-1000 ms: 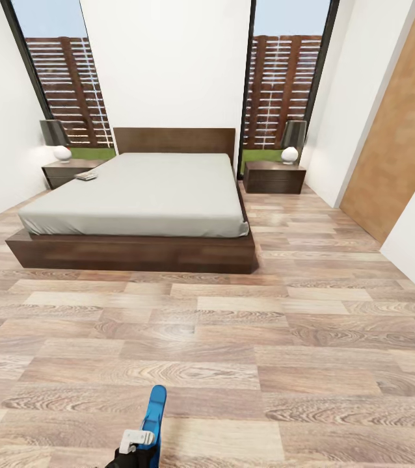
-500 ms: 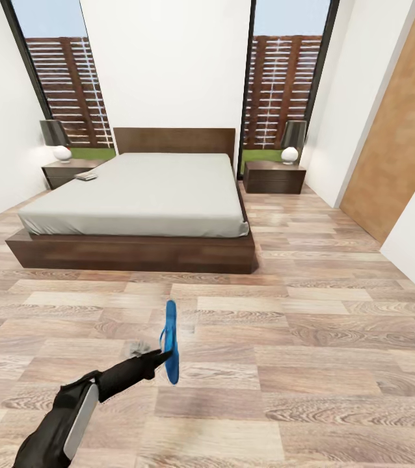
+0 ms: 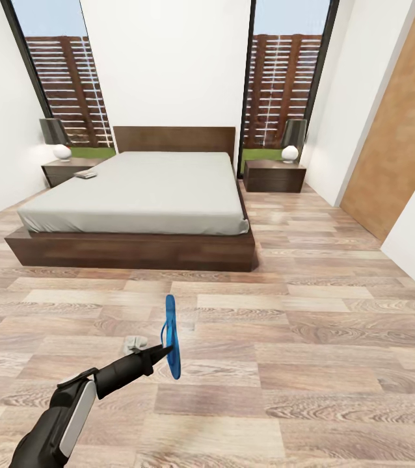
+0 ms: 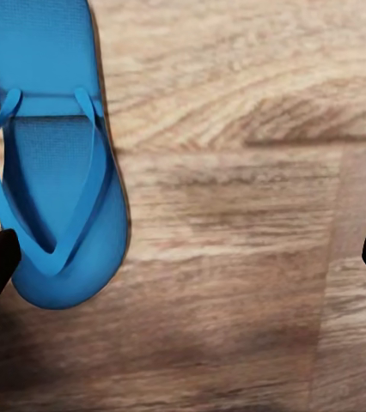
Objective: In the bedroom, move the book from the bed onto either nightstand, and place the two sandals side by side next to the bed.
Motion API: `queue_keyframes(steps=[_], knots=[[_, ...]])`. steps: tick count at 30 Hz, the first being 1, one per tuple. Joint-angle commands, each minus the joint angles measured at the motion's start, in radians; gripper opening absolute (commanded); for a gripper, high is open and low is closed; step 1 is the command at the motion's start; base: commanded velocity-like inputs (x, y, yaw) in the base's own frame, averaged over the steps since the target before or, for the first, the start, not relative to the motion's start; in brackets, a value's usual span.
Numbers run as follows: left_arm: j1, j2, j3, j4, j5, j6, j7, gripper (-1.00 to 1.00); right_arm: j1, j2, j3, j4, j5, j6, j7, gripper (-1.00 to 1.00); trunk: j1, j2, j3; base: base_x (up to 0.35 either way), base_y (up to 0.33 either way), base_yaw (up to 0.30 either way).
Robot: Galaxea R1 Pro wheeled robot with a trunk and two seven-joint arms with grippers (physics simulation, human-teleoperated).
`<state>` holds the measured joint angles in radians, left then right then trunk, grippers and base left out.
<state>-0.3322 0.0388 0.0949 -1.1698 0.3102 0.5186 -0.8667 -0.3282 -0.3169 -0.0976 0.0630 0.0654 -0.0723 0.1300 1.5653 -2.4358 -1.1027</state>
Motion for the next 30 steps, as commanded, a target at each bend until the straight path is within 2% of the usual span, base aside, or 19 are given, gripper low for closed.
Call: queue_keyframes(steps=[1,11,14,18,23,30], knots=[[-0.001,0.0,0.0,0.0,0.006,0.008,-0.002,-1.0,-0.002,-0.001,-0.008,0.004,0.007,-0.007,0.003,1.0,0.0,0.0,-0.001,0.0,0.0,0.0],[0.0,-0.001,-0.002,0.002,0.006,0.007,-0.001,-1.0,-0.002,0.001,-0.007,0.002,0.018,-0.009,0.005,1.0,0.0,0.0,-0.001,0.0,0.0,0.0],[-0.001,-0.001,-0.002,0.002,0.006,0.006,0.0,-1.0,-0.002,0.003,-0.007,0.002,0.052,-0.01,0.005,1.0,0.0,0.0,-0.001,0.0,0.0,0.0],[0.0,-0.002,-0.004,0.002,0.006,0.006,0.0,-1.0,-0.002,0.008,-0.007,0.003,0.147,-0.009,0.005,1.0,0.0,0.0,-0.001,0.0,0.0,0.0],[0.0,-0.002,-0.004,0.002,0.006,0.006,0.0,-1.0,-0.002,0.01,-0.008,0.003,0.177,-0.009,0.004,1.0,0.0,0.0,-0.001,0.0,0.0,0.0],[0.0,-0.002,-0.003,0.002,0.006,0.006,0.0,-1.0,-0.002,0.01,-0.008,0.003,0.181,-0.009,0.005,1.0,0.0,0.0,-0.001,0.0,0.0,0.0]])
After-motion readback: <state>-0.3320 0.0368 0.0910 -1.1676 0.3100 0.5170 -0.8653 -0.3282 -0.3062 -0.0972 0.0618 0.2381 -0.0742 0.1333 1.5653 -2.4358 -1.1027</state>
